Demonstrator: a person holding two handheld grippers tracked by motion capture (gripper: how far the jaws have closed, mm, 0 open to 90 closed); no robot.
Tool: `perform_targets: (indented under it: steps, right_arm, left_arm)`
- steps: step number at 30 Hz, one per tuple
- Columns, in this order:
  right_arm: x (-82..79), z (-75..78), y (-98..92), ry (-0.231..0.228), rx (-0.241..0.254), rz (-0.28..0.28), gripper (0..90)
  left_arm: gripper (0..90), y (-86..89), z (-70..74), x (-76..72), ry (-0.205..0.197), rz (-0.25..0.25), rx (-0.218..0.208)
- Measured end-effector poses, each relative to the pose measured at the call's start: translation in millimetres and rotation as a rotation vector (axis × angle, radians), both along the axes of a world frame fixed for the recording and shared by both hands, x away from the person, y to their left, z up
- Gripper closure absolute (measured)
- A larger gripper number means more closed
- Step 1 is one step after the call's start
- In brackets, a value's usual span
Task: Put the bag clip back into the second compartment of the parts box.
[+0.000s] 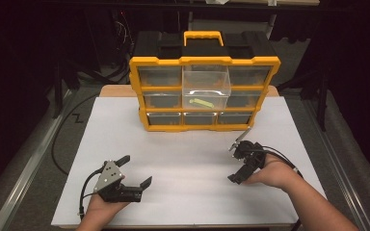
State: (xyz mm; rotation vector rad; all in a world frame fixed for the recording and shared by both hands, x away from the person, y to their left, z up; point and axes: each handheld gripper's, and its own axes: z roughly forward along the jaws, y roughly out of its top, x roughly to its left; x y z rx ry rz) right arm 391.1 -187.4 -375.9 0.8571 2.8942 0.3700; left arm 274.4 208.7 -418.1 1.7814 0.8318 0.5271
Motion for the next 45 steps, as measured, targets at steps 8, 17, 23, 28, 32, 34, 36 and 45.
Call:
perform_targets:
  steps: [8, 17, 23, 28, 32, 34, 36, 45]
  right_arm:
    - [-3.2, -12.1, -5.9, -0.059, 0.086, -0.043, 0.2]
    - [-16.9, -22.2, -19.5, -0.192, 0.253, -0.067, 0.2]
    - [-25.2, -25.6, -24.5, -0.243, 0.388, -0.104, 0.2]
    - [-37.3, -25.4, -31.6, -0.332, 0.528, -0.156, 0.2]
    - [-46.7, -22.5, -37.3, -0.397, 0.622, -0.193, 0.2]
    - [-51.0, -21.6, -40.8, -0.431, 0.664, -0.202, 0.2]
    - [-56.6, -22.5, -45.9, -0.465, 0.707, -0.224, 0.2]
    - [-71.6, -40.6, -58.2, -0.505, 0.727, -0.228, 0.3]
  left_arm:
    - [0.4, 0.6, 0.0, 0.2, 0.001, 0.002, -0.002]
    - [0.4, 2.7, -0.3, 1.8, 0.006, 0.015, -0.011]
    - [0.4, 4.1, -0.3, 2.3, 0.009, 0.024, -0.015]
    - [0.4, 5.9, -0.4, 2.7, 0.009, 0.037, -0.022]
    - [0.4, 7.3, -0.7, 3.5, 0.011, 0.040, -0.019]
    - [0.4, 8.1, -0.6, 3.7, 0.011, 0.042, -0.021]
    - [0.4, 8.4, -0.8, 3.8, 0.011, 0.046, -0.024]
    - [0.4, 5.7, -2.7, 6.1, 0.029, 0.063, -0.008]
